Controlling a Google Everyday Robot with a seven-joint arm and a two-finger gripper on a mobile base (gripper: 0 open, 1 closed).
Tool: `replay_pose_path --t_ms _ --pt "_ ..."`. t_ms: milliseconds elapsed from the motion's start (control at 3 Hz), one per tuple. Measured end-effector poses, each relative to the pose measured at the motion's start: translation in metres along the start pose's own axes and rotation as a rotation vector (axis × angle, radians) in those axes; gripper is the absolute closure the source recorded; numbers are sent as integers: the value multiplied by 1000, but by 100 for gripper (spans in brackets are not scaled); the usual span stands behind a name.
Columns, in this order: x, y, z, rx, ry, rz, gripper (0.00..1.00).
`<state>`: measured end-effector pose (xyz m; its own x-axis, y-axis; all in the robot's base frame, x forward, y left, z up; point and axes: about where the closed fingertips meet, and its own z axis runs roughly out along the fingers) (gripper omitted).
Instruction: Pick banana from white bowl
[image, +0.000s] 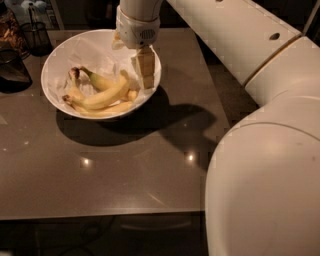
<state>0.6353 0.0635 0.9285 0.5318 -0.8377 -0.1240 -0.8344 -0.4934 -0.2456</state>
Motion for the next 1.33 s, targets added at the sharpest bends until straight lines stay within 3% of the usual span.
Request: replay_pose_path --t_ms 1333 --pt "-14 -13 27 -34 -34 -13 21"
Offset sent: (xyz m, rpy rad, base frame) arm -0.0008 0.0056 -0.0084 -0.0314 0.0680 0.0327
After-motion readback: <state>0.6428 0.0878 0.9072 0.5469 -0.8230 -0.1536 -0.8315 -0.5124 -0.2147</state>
